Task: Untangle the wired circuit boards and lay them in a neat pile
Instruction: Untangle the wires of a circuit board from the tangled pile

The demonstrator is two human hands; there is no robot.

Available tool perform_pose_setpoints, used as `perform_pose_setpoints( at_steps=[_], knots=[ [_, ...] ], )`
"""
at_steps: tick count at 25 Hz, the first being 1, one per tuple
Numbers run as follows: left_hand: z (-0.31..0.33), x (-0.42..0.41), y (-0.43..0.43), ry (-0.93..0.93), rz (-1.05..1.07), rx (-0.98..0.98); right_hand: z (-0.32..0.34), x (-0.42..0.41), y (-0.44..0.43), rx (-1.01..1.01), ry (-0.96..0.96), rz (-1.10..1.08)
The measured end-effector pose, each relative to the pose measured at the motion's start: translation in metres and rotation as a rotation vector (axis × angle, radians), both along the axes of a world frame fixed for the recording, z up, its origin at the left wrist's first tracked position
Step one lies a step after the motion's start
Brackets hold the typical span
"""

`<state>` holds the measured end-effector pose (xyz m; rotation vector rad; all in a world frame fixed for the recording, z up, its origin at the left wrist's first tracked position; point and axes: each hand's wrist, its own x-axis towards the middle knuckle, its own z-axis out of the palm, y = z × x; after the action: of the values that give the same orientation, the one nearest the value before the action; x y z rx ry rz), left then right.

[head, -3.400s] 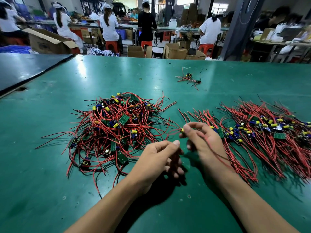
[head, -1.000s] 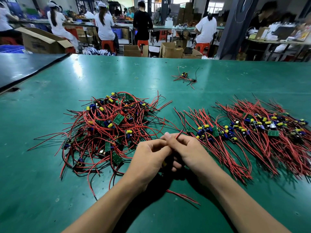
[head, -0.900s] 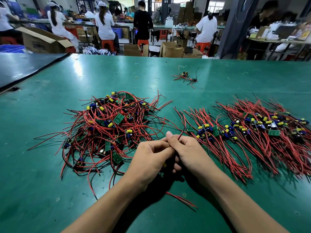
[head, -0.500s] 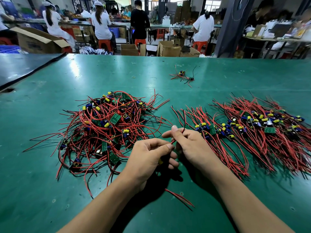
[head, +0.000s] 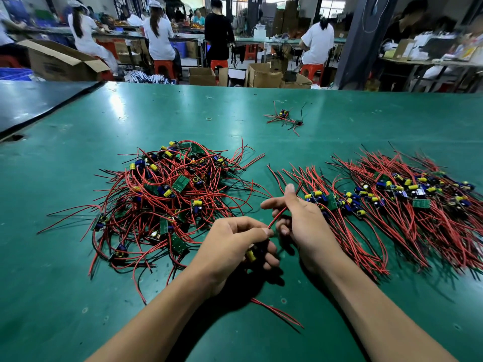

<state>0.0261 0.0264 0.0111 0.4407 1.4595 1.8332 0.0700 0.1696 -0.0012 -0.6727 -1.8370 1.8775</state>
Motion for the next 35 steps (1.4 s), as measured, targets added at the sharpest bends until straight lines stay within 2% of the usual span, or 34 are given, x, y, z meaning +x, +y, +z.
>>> perform_pose_setpoints(
  at_steps=[2,4,6,10,18,20,24,27,29,32,35],
  knots=[
    [-0.003,0.001,0.002,0.033,0.011,0.01,0.004,-0.001,-0.002,-0.179,0.002,0.06],
    [-0.005,0.003,0.005,0.069,0.024,0.027,0.007,0.0,-0.005,-0.253,-0.004,0.12],
    [-0.006,0.002,0.006,0.063,0.057,0.04,0.008,0.003,-0.013,-0.245,-0.022,0.202],
    [-0.007,-0.001,0.004,0.066,0.142,0.021,0.007,0.008,-0.028,-0.107,-0.022,0.334],
    [-0.002,0.001,0.001,-0.027,0.141,0.057,0.006,0.001,-0.01,-0.071,-0.066,0.105],
    [-0.001,0.002,0.001,-0.025,0.107,0.048,0.009,0.001,-0.008,-0.202,0.002,0.123],
    [0.0,0.001,0.0,-0.034,0.042,0.043,0.018,0.005,-0.009,-0.655,0.136,0.345],
    [0.0,0.0,-0.001,-0.037,0.001,0.041,0.021,0.007,-0.007,-0.798,0.176,0.452],
    [0.001,0.0,-0.001,-0.053,-0.003,0.039,0.02,0.005,-0.008,-0.724,0.159,0.44],
    [0.0,-0.001,-0.001,-0.052,-0.003,0.04,0.013,0.002,-0.016,-0.407,0.072,0.333],
    [0.0,-0.001,-0.001,-0.033,0.008,0.049,0.005,0.005,-0.021,-0.305,0.064,0.365]
  ],
)
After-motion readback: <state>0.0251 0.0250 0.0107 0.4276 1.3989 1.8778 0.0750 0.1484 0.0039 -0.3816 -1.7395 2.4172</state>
